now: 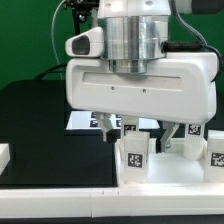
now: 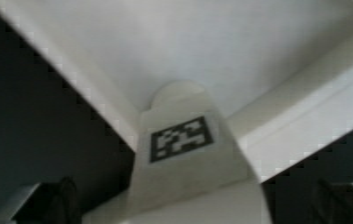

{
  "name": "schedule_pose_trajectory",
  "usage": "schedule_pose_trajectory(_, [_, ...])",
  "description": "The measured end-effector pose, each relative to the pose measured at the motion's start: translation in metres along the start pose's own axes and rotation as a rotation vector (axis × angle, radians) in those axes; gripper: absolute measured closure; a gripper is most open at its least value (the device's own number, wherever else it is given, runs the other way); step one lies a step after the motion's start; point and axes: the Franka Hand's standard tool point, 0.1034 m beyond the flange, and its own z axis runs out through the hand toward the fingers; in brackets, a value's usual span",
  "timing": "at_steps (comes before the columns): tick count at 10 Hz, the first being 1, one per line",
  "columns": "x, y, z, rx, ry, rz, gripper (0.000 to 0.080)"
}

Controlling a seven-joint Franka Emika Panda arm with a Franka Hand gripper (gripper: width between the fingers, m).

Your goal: Assemble square table

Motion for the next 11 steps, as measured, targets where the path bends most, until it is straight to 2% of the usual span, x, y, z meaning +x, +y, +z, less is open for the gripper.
schedule_pose_trajectory(2, [-0.0004,-0.0003,0.0002,-0.001,0.0,0.074,0.0151])
schedule_pose_trajectory(4, [-0.0002,0.0001,0.0002,-0.001,0.0,0.124,0.0413])
schedule_pose_trajectory(5, [-0.0002,0.0,0.0002,0.0,0.0,0.187,0.0413])
schedule_pose_trajectory(6, [-0.0002,0.0,0.0002,0.0,0.0,0.26,0.0515])
schedule_pose_trajectory(7, [-0.0002,0.0,0.0001,0.0,0.0,0.303,0.0515])
schedule_pose_trajectory(10, [0.0015,0.0035,0.0,-0.007,-0.005,0.68,0.0515])
schedule_pose_trajectory(11, [0.0003,0.0018,0.0009,0.011,-0.009,0.926,0.0515])
